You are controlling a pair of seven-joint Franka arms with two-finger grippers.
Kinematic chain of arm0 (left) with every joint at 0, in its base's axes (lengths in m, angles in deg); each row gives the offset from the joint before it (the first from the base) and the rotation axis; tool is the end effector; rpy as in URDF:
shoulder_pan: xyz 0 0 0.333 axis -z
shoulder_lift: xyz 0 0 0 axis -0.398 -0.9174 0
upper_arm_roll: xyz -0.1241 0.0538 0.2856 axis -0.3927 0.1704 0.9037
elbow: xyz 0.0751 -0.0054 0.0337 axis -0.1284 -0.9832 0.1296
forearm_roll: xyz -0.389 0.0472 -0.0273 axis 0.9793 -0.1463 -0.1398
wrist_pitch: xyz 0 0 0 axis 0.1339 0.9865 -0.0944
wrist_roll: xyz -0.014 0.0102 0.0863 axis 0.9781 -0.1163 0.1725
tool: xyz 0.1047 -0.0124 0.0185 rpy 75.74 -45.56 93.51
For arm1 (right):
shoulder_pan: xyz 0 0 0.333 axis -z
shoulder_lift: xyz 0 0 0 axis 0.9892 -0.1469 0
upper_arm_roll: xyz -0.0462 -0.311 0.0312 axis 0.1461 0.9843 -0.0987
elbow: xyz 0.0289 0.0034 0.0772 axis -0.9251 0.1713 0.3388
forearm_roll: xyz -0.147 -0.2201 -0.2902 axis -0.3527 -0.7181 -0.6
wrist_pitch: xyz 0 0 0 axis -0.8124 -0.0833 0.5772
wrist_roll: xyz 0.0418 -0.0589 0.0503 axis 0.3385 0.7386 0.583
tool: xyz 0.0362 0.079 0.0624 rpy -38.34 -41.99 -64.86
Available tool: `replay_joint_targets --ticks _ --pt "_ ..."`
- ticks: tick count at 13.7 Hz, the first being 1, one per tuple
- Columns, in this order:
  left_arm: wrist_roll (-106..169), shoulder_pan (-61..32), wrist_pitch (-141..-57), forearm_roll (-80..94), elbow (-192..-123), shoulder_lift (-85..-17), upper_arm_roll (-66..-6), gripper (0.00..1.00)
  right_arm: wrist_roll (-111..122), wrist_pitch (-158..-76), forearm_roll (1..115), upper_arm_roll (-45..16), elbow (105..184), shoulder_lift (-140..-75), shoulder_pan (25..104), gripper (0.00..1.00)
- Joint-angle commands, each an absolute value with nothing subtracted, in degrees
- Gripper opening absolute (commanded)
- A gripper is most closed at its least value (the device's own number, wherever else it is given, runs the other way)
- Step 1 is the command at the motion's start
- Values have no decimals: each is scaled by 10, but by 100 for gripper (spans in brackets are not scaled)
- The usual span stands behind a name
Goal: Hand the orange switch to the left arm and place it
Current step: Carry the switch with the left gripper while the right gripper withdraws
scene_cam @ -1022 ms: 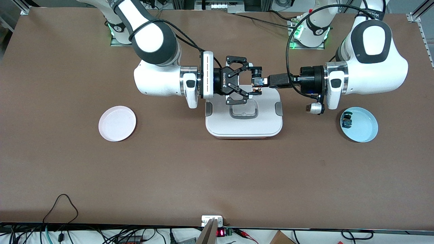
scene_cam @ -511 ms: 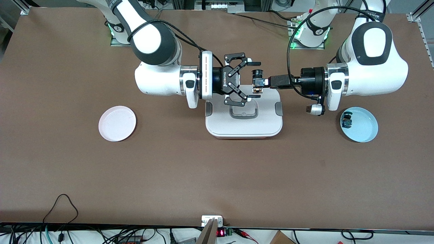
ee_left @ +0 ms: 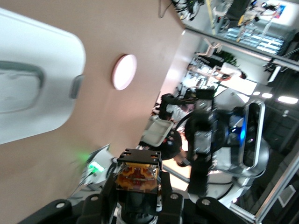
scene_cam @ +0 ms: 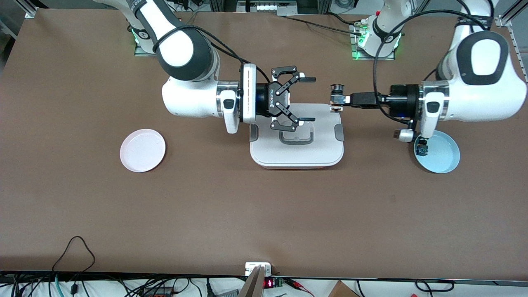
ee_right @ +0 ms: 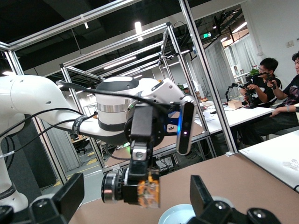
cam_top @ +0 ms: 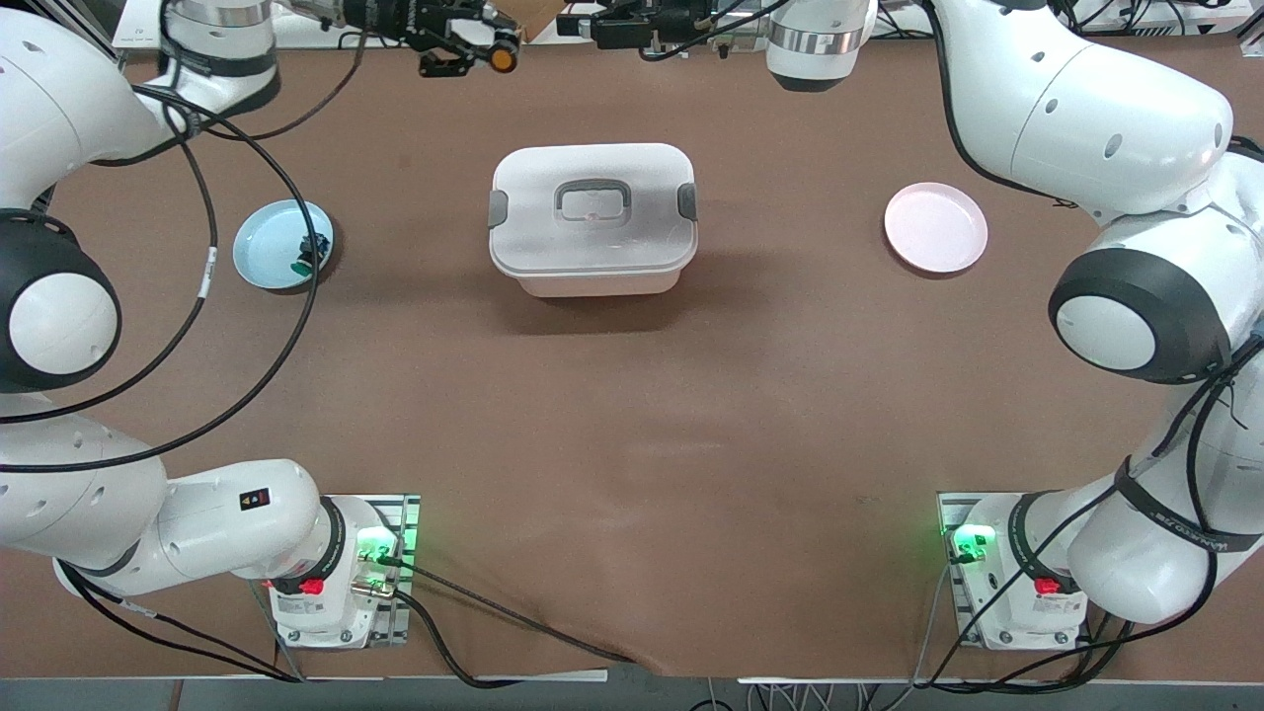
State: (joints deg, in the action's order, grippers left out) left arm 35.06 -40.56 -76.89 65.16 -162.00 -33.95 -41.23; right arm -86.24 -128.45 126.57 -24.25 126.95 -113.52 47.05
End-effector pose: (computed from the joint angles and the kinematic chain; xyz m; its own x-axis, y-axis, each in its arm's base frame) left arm 0.5745 -0.1452 0.4982 0.9178 -0.0245 -0.3963 0.3593 -0.3735 0.8552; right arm 0.5670 0.4818 0.4747 0.3385 -0.0255 0.9406 0.9408 -0.0118 -0.3388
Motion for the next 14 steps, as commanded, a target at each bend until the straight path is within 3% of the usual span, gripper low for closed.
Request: replay_joint_targets --ticks 1,9,14 --pt "354 -446 -708 562 -1601 -332 -416 0 -857 -1279 1277 -219 1274 -1127 469 100" --pt "343 -488 -635 223 -1559 -332 -415 0 -858 -1276 1271 -174 1318 -1111 480 100" --pt "350 -494 -644 -7 -1562 -341 -417 0 -811 -1143 1233 -96 1332 -1107 485 100"
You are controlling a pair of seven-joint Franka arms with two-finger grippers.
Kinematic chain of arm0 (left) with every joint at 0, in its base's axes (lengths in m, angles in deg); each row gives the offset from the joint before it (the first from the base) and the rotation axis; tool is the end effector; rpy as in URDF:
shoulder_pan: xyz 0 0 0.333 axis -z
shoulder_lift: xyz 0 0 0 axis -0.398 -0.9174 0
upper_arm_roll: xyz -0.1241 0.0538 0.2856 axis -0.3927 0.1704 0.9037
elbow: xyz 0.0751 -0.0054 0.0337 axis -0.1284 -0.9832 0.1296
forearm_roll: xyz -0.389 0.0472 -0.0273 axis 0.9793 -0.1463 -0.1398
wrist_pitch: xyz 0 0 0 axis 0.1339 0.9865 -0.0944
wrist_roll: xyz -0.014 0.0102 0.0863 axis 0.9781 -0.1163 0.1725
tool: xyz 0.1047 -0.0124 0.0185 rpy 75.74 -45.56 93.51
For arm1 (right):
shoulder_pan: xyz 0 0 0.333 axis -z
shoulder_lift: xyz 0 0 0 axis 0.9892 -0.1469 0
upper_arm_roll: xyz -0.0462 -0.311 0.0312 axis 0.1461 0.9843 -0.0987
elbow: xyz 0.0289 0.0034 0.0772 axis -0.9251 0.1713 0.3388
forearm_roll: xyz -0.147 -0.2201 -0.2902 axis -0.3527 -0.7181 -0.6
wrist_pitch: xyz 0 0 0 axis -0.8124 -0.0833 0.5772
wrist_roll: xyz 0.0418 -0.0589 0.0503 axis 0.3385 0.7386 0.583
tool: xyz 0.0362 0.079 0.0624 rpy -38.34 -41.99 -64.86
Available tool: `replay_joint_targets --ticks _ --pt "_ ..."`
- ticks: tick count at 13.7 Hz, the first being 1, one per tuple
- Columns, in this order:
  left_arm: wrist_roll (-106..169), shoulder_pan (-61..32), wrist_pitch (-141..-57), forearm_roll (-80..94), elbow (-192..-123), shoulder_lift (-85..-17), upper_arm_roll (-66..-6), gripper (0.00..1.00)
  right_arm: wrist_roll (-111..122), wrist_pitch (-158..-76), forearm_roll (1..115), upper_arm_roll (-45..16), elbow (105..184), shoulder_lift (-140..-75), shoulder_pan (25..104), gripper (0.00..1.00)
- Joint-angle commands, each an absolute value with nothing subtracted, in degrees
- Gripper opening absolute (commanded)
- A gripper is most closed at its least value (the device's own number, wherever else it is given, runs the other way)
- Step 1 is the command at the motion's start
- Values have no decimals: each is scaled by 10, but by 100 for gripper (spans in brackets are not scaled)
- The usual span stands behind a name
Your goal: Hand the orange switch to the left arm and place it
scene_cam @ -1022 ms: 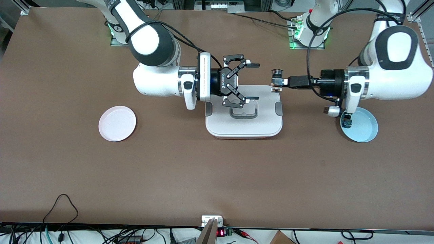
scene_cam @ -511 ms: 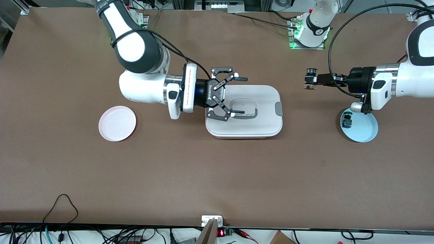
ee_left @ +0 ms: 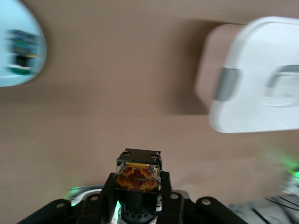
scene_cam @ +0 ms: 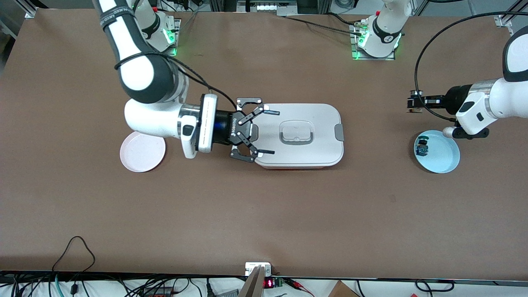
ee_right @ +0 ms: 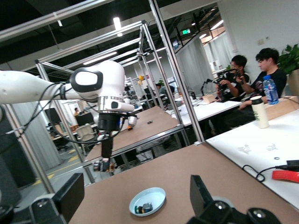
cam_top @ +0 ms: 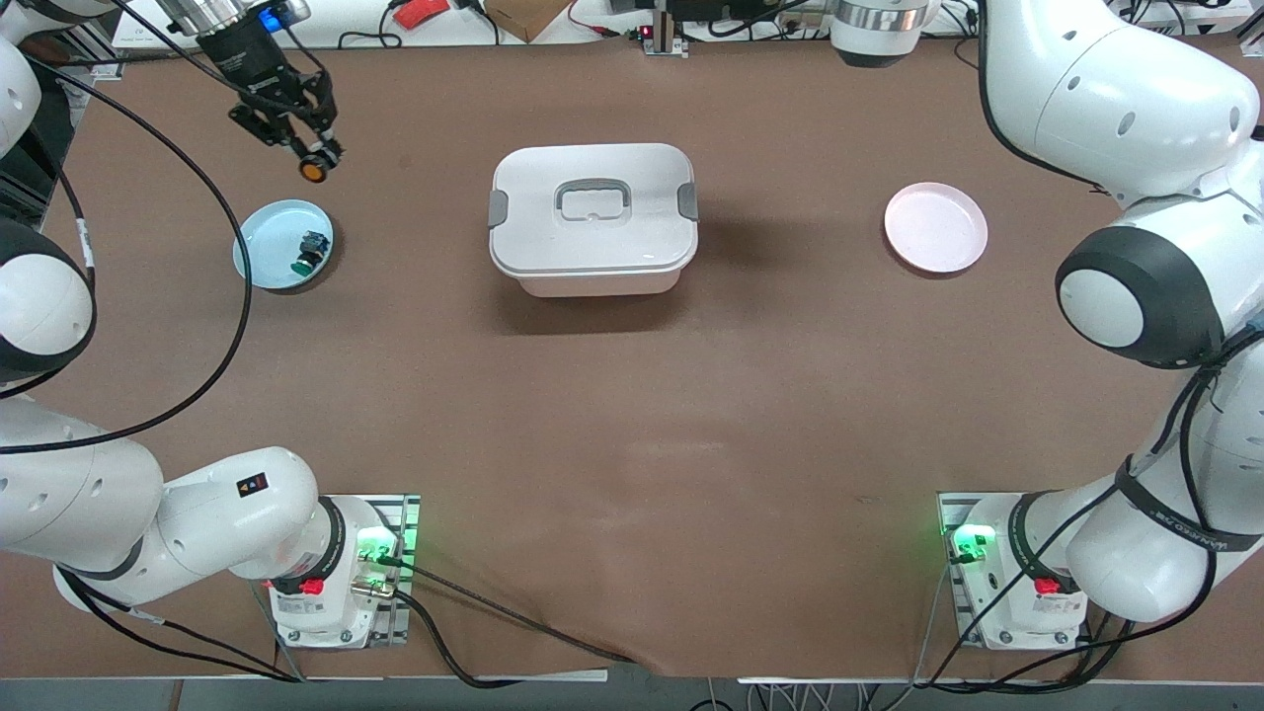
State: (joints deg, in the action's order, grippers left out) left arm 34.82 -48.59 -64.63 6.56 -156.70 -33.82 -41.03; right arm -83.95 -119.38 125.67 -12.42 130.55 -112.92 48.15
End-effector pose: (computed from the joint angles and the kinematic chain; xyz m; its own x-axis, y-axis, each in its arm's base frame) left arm 0.5529 0.0093 0.4707 0.9077 0.0431 -0.4174 0.1280 -0.9757 0.1777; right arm 0.6251 0.3831 0.4543 0.3553 0.0047 0.9347 0.9320 -0.0792 -0.3538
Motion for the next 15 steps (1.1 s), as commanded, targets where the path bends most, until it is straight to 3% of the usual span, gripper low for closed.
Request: replay_joint_targets --ticks 1,7,15 --pt "351 -495 -657 -50 -1561 -354 -417 0 -800 -1118 1219 -78 1332 -1107 485 100" --pt "398 -537 -792 -215 -1572 -438 -416 0 -728 -979 1091 34 1333 -1098 492 100" --pt "408 -573 -921 -256 -1626 -485 -415 0 -607 -888 978 98 1334 -1088 513 100"
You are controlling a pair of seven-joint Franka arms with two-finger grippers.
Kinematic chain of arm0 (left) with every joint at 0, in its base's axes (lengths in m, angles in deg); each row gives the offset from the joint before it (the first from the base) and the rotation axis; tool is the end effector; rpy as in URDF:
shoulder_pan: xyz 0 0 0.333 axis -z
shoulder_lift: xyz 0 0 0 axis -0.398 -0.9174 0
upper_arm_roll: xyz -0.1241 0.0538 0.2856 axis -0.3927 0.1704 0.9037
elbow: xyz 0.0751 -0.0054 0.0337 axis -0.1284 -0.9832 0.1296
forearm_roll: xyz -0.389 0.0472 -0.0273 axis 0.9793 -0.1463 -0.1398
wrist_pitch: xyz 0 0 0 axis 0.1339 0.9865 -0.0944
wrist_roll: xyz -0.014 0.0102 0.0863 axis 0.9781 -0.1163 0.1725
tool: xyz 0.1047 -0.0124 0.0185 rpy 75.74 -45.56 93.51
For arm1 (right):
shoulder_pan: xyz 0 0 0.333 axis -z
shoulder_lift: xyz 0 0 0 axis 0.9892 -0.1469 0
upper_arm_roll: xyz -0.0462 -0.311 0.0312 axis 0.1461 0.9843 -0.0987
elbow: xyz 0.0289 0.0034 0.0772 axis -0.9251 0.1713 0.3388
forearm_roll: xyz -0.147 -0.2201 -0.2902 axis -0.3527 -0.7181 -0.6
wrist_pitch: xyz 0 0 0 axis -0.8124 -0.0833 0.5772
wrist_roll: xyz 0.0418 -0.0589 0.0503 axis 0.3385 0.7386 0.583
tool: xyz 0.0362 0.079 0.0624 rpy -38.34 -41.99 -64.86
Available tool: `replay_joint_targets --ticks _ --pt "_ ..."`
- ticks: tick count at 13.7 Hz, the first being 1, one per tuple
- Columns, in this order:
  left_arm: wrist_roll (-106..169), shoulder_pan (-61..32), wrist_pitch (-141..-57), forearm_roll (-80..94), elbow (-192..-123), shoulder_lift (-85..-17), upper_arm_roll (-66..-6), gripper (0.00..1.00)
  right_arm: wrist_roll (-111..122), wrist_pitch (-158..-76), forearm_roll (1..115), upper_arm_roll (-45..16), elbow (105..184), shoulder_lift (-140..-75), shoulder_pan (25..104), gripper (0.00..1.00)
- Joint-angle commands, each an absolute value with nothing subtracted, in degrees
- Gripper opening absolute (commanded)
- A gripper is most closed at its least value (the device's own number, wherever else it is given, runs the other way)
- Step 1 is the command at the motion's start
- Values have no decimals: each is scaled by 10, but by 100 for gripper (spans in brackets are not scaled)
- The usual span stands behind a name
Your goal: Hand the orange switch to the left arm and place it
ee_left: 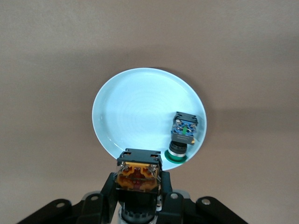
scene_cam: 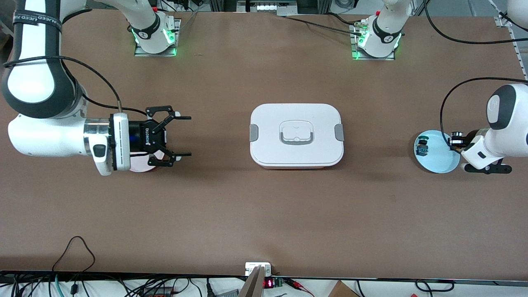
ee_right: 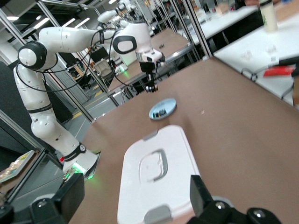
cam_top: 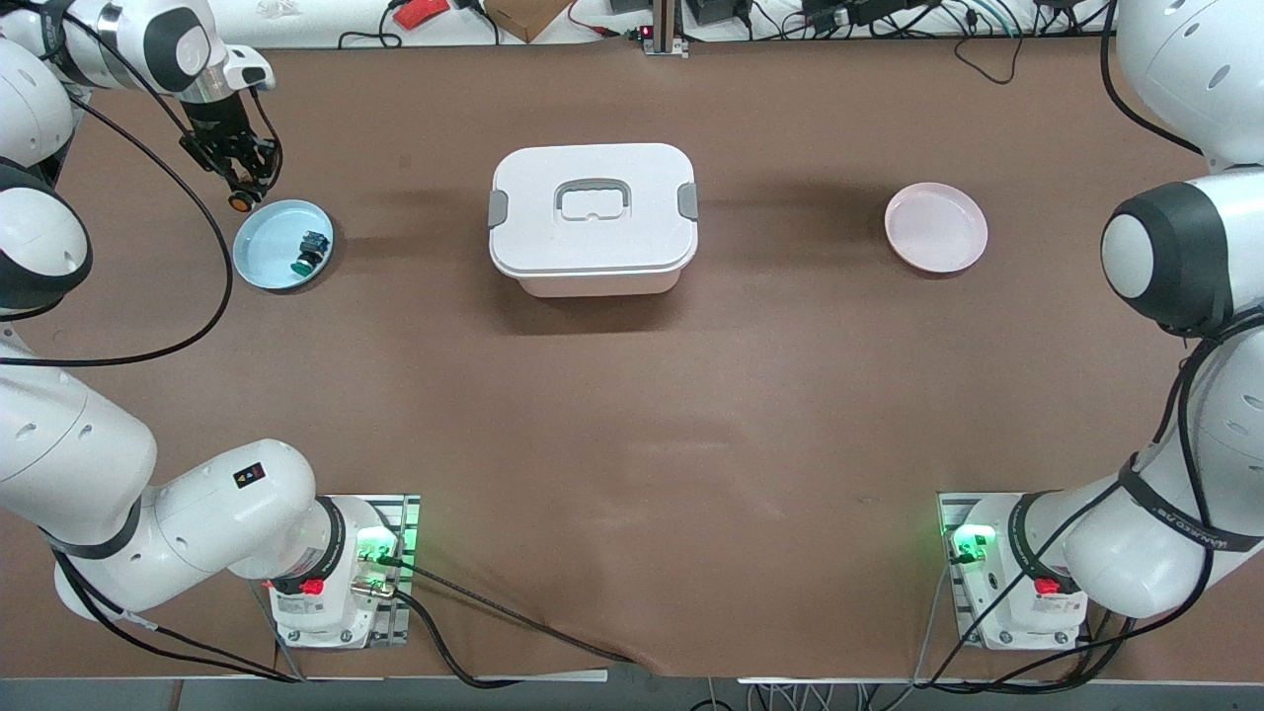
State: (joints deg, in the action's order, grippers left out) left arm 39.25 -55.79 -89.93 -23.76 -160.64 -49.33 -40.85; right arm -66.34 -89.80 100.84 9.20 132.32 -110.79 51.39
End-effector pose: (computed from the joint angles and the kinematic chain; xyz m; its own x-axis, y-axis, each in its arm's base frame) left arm 0.5968 0.1401 0.3116 0.9552 -0.0026 -0.2958 -0.0470 -0.9886 -0.1429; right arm 0.6527 0.1811 0.4603 0.5169 0.3888 0.7627 0.8425 -0.0728 -0.5338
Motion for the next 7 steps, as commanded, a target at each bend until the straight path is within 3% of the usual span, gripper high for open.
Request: replay_joint_targets --ticks 1,7 --pt "412 -574 -931 -264 -1630 -493 -415 0 -561 -889 961 103 1334 -1086 514 100" --pt "409 -598 -1026 -308 -1656 -538 -410 0 -322 -908 811 106 1333 -1075 513 100"
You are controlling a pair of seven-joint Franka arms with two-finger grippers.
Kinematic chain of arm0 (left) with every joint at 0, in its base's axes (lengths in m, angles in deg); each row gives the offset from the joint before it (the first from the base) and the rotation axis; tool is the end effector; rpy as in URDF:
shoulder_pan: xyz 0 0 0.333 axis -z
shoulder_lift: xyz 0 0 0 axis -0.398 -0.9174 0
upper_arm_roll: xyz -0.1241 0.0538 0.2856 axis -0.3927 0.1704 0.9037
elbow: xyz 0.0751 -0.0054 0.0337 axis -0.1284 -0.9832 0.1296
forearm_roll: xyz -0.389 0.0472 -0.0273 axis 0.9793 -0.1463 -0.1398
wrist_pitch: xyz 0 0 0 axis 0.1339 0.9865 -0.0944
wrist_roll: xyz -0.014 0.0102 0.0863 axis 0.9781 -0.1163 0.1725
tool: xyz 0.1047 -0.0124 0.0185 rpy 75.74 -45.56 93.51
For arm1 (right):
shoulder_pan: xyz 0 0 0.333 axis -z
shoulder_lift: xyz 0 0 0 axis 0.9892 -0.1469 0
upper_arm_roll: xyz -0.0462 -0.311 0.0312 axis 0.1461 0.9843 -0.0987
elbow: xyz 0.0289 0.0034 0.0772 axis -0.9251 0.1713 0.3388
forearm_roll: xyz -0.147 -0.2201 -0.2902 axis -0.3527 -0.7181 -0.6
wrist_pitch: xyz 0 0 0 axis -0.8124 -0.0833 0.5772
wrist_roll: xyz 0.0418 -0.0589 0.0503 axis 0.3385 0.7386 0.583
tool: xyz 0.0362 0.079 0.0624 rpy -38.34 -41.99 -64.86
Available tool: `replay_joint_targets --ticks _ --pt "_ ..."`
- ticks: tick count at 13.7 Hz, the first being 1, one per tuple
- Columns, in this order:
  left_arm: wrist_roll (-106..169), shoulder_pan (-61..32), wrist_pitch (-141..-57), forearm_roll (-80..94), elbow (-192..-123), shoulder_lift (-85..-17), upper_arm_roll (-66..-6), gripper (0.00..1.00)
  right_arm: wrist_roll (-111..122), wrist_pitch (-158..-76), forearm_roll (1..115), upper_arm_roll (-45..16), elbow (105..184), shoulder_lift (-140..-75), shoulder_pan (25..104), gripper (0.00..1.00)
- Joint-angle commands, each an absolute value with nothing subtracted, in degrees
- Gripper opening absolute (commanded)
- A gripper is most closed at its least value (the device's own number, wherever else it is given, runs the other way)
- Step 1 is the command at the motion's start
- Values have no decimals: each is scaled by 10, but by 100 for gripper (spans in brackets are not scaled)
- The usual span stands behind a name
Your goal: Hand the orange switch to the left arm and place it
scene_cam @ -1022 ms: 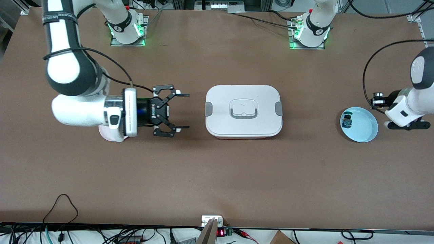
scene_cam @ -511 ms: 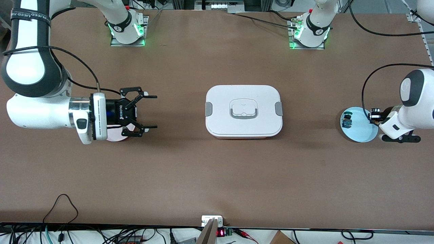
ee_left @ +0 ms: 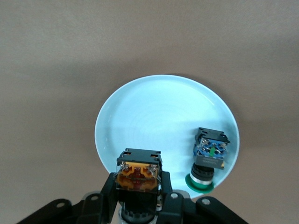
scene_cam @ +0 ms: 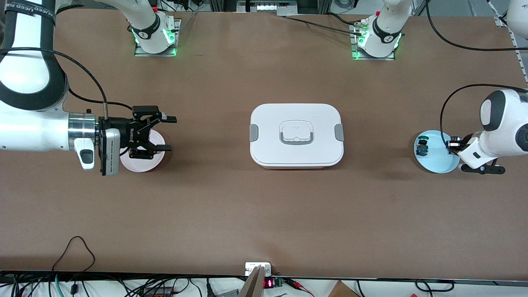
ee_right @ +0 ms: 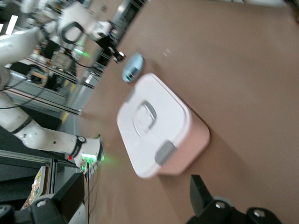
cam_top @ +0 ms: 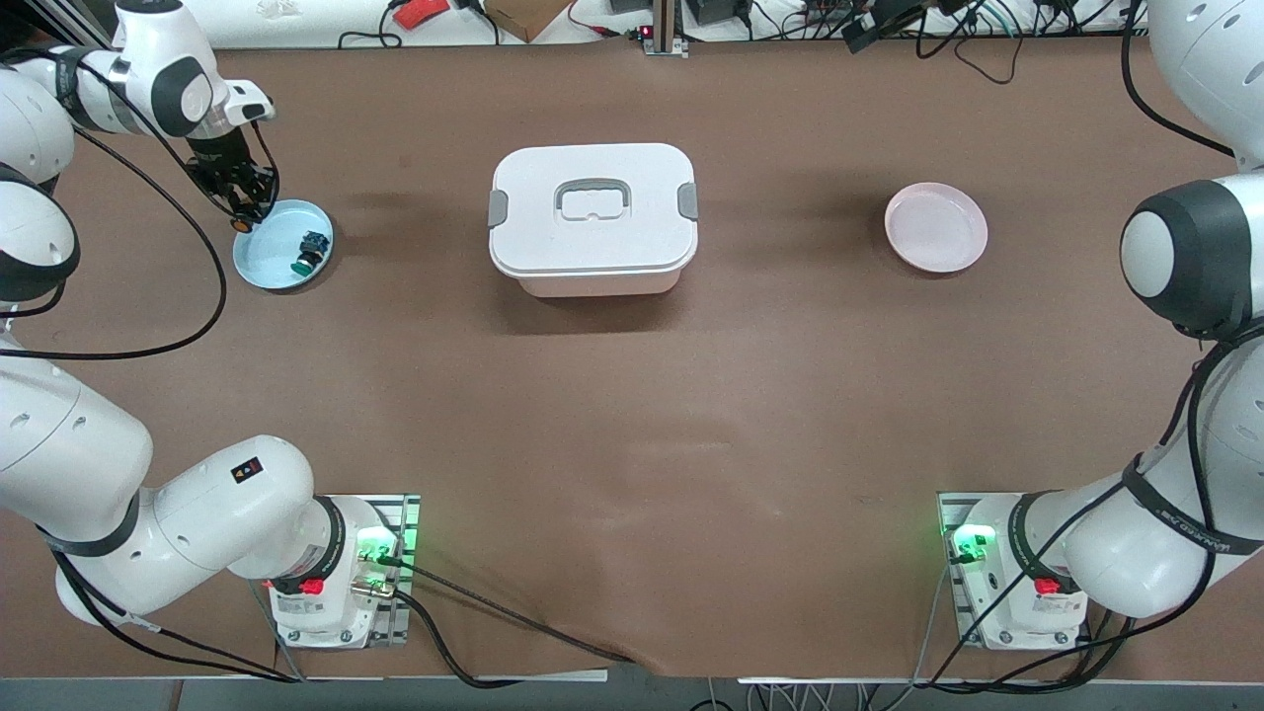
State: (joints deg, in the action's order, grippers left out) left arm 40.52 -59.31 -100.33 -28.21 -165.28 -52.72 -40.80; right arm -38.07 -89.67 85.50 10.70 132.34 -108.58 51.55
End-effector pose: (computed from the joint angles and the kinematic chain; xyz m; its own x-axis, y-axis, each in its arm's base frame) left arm 0.5854 0.1668 0.2556 0.9659 -0.0502 -0.2538 -0.0888 -0.9857 -0.1431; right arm 0.6433 0.1480 0.4631 0.8192 0.4534 0.3513 0.5412 -0.4083 -0.7351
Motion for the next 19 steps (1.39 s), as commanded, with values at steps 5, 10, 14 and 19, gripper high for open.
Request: replay_joint_targets --ticks 5,10,14,19 --pt "359 -602 -1048 -346 -1658 -566 -406 0 -121 -921 656 102 1332 -1075 514 100" --pt "339 -607 -1056 -354 -1657 -585 -406 0 18 -871 485 101 1327 -1054 512 100" --pt "304 -605 -1063 -370 -1657 -595 -406 0 69 -808 342 83 1317 -1032 514 100" --pt "281 -598 -1066 -371 -1656 -606 -406 0 30 -833 196 5 1317 -1007 591 100"
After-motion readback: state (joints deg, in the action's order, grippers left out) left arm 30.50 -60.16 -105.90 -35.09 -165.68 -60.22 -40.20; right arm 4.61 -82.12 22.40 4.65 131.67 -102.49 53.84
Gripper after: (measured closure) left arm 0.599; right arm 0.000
